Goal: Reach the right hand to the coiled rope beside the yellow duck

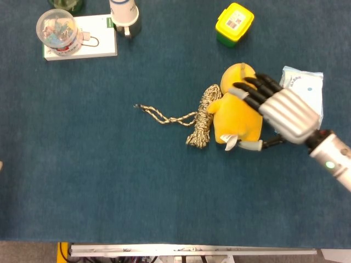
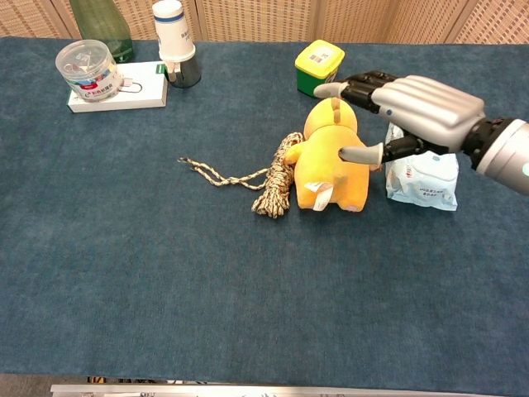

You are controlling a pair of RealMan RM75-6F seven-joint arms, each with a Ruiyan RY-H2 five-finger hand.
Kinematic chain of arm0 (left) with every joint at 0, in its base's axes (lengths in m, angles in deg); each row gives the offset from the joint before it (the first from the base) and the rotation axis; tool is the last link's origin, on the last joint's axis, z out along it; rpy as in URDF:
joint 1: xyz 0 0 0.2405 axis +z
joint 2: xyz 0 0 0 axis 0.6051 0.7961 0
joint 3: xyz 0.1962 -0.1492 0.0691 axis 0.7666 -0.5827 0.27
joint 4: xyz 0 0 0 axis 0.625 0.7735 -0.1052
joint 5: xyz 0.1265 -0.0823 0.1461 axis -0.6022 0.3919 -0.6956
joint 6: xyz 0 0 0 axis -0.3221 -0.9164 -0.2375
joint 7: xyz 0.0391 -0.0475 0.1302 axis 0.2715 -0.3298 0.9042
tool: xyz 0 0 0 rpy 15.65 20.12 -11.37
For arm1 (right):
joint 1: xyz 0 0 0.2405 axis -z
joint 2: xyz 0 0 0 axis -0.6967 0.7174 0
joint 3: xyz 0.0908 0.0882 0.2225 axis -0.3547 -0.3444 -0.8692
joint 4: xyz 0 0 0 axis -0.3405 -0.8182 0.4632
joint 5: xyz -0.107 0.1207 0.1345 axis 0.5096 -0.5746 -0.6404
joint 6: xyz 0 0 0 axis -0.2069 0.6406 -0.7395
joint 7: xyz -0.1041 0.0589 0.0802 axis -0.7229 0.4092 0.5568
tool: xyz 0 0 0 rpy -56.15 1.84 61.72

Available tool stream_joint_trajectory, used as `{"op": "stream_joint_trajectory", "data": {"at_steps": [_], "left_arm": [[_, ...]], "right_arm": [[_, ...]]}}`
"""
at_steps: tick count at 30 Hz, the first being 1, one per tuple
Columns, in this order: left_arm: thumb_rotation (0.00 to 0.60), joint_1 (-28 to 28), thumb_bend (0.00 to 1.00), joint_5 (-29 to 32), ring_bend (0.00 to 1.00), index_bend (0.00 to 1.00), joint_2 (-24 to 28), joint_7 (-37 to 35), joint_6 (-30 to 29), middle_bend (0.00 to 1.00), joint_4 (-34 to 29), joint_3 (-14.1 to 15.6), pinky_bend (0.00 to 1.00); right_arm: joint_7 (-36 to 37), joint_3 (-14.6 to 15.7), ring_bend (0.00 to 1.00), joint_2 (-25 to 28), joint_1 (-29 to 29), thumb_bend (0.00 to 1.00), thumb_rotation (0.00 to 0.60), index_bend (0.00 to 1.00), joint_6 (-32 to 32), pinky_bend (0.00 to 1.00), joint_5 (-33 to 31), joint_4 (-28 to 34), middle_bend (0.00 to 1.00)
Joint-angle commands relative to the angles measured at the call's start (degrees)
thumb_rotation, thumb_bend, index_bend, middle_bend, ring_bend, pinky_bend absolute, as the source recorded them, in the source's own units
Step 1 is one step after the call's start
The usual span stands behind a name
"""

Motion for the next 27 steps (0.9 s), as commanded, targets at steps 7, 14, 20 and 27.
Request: {"op": "stream_joint_trajectory", "data": {"at_steps": [7, 14, 20, 27], "left_arm": [[0.600, 0.4, 0.14, 0.1, 0.16, 0.15, -0.1, -0.2, -0.3, 0.15, 0.1, 0.0, 0.05], [0.600, 0.6, 0.14, 0.2, 0.16, 0.15, -0.1, -0.6, -0.5, 0.15, 0.4, 0.0, 0.05], [0.600, 0.6, 0.14, 0.2, 0.16, 0.15, -0.1, -0.9, -0.3, 0.15, 0.6, -0.1, 0.05], [0.600, 0.7, 0.14, 0.3, 0.16, 0.15, -0.2, -1.5, -0.5, 0.15, 0.8, -0.1, 0.05]], "right_arm": [[-5.4, 1.3, 0.00, -5.0, -4.4, 0.00, 0.000, 0.08, -3.9, 0.00, 0.3, -3.9, 0.11], [-8.4, 3.5, 0.00, -7.4, -5.3, 0.00, 0.001, 0.08, -4.6, 0.00, 0.4, -7.4, 0.11], [-10.0, 4.6, 0.00, -9.7, -5.5, 0.00, 0.000, 0.08, -3.6, 0.00, 1.4, -11.4, 0.11], [-9.9, 5.8, 0.00, -13.1, -6.0, 0.00, 0.000, 0.08, -2.8, 0.00, 2.2, -15.8, 0.11]]}}
